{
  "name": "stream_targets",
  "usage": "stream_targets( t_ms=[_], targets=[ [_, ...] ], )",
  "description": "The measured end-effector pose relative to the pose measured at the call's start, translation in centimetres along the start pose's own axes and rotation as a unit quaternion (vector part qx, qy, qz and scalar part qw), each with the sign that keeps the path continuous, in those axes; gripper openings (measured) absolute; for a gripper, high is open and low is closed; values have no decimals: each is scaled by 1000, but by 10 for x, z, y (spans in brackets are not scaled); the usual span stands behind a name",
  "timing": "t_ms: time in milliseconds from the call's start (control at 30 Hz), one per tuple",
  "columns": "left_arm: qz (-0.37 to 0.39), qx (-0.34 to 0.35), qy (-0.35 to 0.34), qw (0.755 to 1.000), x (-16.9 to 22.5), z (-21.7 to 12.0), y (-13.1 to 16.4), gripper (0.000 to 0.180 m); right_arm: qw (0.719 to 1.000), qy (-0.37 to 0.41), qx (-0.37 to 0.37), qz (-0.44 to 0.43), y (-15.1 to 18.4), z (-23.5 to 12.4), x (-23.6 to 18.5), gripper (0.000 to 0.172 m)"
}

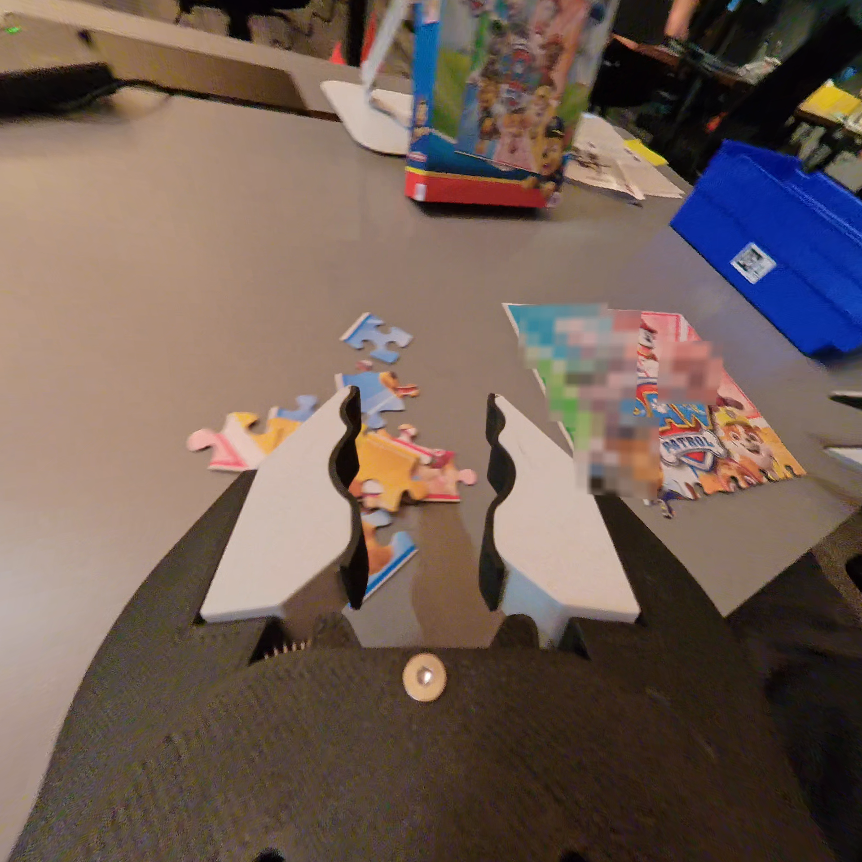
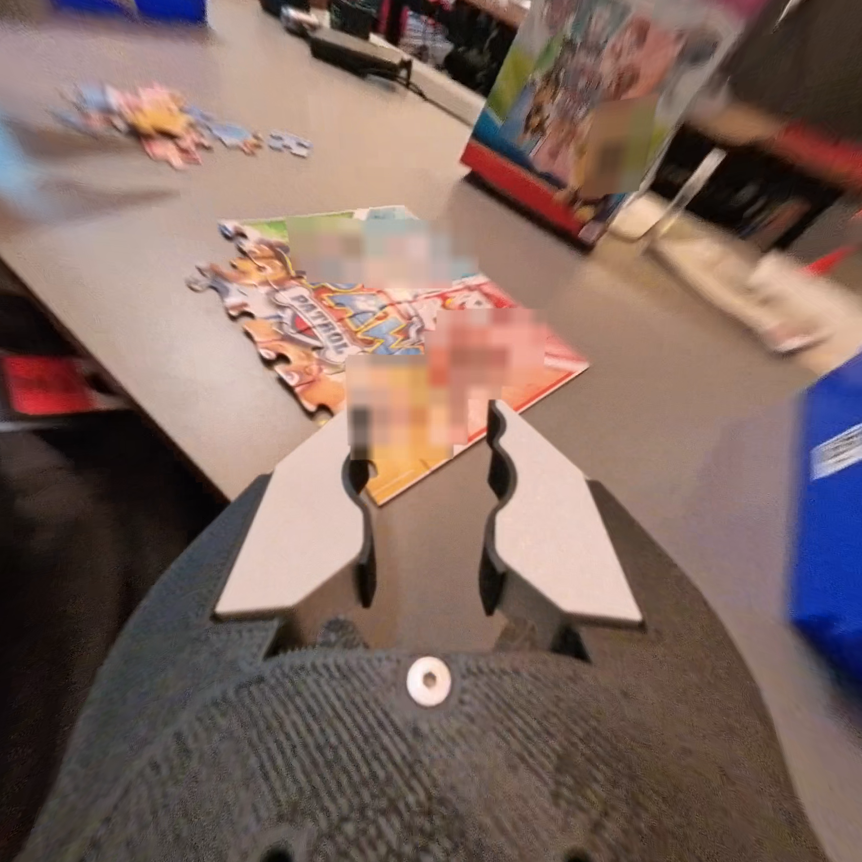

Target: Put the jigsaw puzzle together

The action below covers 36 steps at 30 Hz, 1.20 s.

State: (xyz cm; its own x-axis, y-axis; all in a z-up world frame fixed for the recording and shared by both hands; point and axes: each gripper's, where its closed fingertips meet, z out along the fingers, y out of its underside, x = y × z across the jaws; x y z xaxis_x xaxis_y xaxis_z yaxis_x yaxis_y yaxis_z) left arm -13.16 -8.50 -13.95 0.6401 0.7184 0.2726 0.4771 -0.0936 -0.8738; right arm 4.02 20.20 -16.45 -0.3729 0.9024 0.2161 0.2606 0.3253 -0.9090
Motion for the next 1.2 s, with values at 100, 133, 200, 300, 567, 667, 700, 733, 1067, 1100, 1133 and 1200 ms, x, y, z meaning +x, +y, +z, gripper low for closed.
stream_targets(
  t_ms=[100,133,200,300,567,667,700,733,1067,1100,1133,1200],
  targets=[
    [40,-17,59,997,51,13,9,51,992,-73,-6,105,2,-4,-6,60],
    [50,-27,82,995,69,18,15,51,988,-93,-6,122,1,-5,-11,64],
    [70,-50,122,989,103,27,29,51,984,-109,-19,139,4,-2,-18,69],
    [101,-89,169,976,144,36,54,51,988,-93,-52,114,14,5,-22,75],
    [132,-123,210,961,177,39,80,51,991,-40,-114,58,36,13,-19,63],
    [126,-120,209,962,174,38,78,51,989,-42,-117,80,37,10,-14,55],
    [123,-119,209,963,173,38,77,51,989,-44,-115,85,37,9,-13,48],
    [121,-120,210,963,172,38,77,51,989,-45,-112,89,37,8,-12,39],
    [156,-143,229,950,187,39,93,52,995,-61,-68,27,15,15,-29,44],
    [160,-144,230,949,190,39,94,52,995,-75,-66,18,11,19,-39,53],
    [161,-145,232,948,192,40,95,52,994,-86,-73,6,10,24,-48,59],
    [163,-147,235,947,196,40,96,52,991,-91,-95,-34,11,34,-58,63]
  ],
)
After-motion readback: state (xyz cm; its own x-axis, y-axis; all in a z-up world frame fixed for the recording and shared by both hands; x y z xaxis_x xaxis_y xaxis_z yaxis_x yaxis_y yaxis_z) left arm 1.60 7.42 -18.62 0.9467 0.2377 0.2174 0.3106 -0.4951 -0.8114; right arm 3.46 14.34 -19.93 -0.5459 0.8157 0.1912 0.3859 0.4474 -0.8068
